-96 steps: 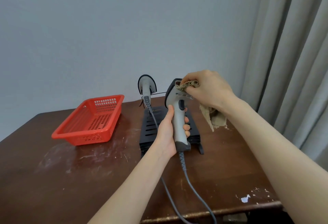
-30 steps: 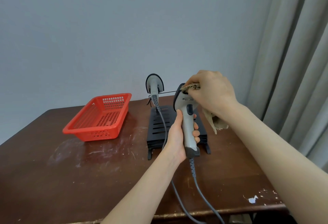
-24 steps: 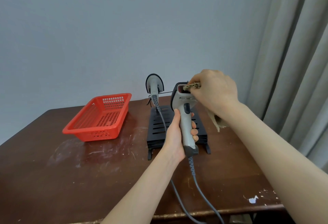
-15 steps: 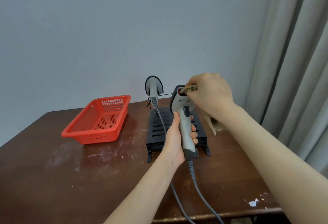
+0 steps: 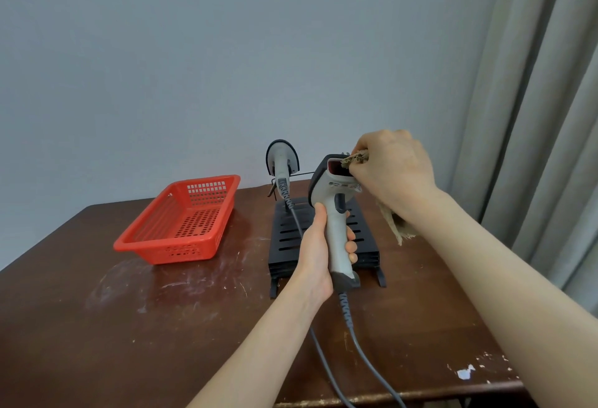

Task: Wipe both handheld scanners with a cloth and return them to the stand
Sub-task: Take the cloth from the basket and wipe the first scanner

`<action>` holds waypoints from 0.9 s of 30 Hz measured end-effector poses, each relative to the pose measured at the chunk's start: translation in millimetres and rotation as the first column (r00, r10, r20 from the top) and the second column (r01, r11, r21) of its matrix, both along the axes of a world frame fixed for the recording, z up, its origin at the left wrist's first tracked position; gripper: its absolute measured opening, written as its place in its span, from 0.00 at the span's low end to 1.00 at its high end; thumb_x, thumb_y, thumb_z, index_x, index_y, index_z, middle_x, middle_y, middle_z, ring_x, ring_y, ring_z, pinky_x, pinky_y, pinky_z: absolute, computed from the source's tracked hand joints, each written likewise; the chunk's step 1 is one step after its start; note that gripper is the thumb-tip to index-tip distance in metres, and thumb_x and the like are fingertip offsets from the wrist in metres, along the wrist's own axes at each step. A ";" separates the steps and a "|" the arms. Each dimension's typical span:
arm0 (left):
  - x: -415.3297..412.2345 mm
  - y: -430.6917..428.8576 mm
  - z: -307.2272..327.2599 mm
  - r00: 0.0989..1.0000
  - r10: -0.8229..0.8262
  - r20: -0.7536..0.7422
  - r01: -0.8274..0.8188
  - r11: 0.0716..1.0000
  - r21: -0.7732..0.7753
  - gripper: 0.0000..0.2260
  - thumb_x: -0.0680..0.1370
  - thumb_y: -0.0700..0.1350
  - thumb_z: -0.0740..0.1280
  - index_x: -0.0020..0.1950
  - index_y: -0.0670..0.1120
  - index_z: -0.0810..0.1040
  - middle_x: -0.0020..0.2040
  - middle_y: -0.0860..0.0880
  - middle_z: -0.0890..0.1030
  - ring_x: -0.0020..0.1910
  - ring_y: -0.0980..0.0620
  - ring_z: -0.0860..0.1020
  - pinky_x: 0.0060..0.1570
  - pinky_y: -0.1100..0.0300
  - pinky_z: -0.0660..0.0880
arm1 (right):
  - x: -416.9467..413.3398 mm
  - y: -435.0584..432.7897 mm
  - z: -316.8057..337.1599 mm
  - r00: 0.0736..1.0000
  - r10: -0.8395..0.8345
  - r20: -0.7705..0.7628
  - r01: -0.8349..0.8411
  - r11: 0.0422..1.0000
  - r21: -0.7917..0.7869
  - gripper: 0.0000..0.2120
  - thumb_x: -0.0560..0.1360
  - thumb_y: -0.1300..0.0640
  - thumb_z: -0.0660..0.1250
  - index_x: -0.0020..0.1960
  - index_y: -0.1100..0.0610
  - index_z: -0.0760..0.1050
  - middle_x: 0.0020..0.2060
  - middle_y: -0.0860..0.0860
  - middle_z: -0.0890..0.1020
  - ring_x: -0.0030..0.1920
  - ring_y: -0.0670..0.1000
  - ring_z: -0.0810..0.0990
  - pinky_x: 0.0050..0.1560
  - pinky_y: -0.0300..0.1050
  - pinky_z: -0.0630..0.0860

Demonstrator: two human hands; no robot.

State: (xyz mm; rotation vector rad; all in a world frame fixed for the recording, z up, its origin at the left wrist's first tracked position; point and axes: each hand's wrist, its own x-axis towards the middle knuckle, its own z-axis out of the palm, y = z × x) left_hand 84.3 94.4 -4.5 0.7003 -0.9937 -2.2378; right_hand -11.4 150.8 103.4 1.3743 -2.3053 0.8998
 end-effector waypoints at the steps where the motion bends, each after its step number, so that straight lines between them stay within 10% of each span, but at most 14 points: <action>1: -0.5 0.3 -0.1 1.000 -0.001 0.005 0.001 1.000 -0.002 0.22 0.78 0.61 0.57 0.51 0.43 0.77 0.29 0.48 0.74 0.21 0.55 0.69 0.20 0.64 0.68 | 1.7 -0.8 0.2 1.000 0.016 0.001 -0.016 1.000 -0.007 0.10 0.73 0.60 0.63 0.50 0.57 0.81 0.41 0.55 0.82 0.38 0.57 0.75 0.36 0.43 0.67; 10: 2.0 -2.8 0.2 0.999 0.026 0.034 -0.025 0.999 -0.032 0.22 0.78 0.61 0.58 0.52 0.43 0.77 0.29 0.48 0.74 0.21 0.54 0.69 0.21 0.64 0.67 | 6.1 0.7 1.9 0.975 0.216 0.056 -0.216 0.976 -0.004 0.10 0.72 0.58 0.65 0.49 0.50 0.82 0.32 0.46 0.77 0.40 0.52 0.77 0.34 0.40 0.68; 14: 2.0 -2.8 0.4 0.998 0.048 0.038 -0.047 0.998 -0.046 0.22 0.78 0.61 0.58 0.50 0.43 0.77 0.29 0.47 0.74 0.21 0.54 0.69 0.20 0.64 0.68 | 2.4 2.4 -3.4 0.975 0.220 0.008 -0.220 0.975 0.024 0.10 0.73 0.55 0.65 0.50 0.44 0.82 0.44 0.47 0.83 0.46 0.52 0.79 0.38 0.41 0.69; 27: 3.8 -3.6 2.1 0.992 0.118 0.034 -0.112 0.985 -0.128 0.22 0.79 0.59 0.57 0.54 0.42 0.77 0.29 0.47 0.74 0.22 0.53 0.70 0.22 0.62 0.69 | -14.8 15.8 0.2 0.989 -0.139 -0.045 0.144 0.977 0.154 0.12 0.73 0.58 0.61 0.50 0.50 0.81 0.41 0.54 0.81 0.37 0.58 0.73 0.35 0.42 0.66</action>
